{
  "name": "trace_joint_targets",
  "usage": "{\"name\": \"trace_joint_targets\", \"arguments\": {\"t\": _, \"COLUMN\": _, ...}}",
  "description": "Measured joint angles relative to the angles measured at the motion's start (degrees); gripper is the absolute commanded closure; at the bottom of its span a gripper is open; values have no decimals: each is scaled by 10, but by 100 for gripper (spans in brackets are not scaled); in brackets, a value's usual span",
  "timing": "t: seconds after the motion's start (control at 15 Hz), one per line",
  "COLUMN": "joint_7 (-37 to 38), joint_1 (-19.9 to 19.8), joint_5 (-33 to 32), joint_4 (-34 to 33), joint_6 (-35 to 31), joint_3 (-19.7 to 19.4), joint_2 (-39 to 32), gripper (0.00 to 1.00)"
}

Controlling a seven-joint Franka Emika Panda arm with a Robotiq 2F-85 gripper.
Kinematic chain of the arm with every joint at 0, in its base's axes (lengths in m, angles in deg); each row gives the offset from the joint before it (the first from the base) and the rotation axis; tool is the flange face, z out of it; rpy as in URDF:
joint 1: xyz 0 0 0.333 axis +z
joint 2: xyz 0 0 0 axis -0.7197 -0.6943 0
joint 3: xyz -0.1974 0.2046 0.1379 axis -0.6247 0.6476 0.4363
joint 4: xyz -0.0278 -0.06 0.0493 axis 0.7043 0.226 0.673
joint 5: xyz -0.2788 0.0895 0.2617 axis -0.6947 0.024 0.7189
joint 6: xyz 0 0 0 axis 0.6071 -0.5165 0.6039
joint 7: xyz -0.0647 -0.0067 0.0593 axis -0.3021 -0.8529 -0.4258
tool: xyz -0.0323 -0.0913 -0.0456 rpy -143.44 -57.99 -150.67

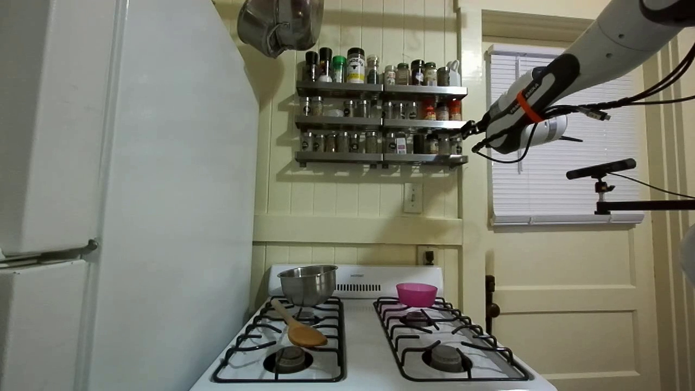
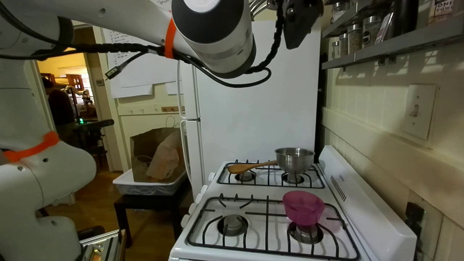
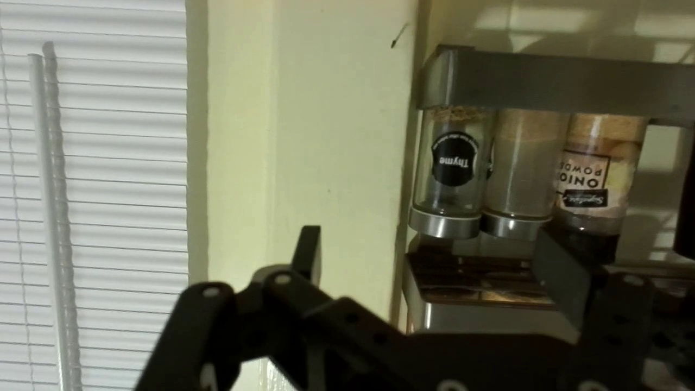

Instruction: Take a spice bottle from the far right of the bottom shelf and place in the center of the stove

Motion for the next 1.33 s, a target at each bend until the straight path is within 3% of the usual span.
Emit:
{"name": "trace_joint_targets", "arguments": {"t": 0.07, "joint_7": 0, "joint_1": 0, "joint_5": 1, "joint_4": -9, "joint_6": -10, "joint_3": 0, "joint_2": -12, "gripper": 26}}
{"name": "trace_joint_targets", "arguments": {"t": 0.27, "joint_7": -7, "joint_1": 17, "joint_5": 18, "joint_4": -36, "joint_6": -31, "joint_3": -15, "joint_2": -48, "gripper": 36}}
{"name": "trace_joint_targets", "arguments": {"t": 0.4, "joint_7": -23, "joint_1": 58, "joint_5": 43, "joint_4": -53, "joint_6": -41, "joint_3": -49, "joint_2": -71, "gripper": 37}}
{"name": "trace_joint_targets", "arguments": {"t": 0.6, "joint_7": -22, "joint_1": 59, "joint_5": 43, "joint_4": -76, "joint_6": -73, "joint_3": -43, "joint_2": -103, "gripper": 40}}
{"name": "trace_joint_targets", "arguments": {"t": 0.8, "joint_7": -22, "joint_1": 61, "joint_5": 43, "joint_4": -95, "joint_6": -95, "joint_3": -38, "joint_2": -129, "gripper": 33}}
{"name": "trace_joint_targets", "arguments": {"t": 1.33, "joint_7": -22, "joint_1": 62, "joint_5": 41, "joint_4": -126, "joint_6": -122, "joint_3": -32, "joint_2": -165, "gripper": 47}}
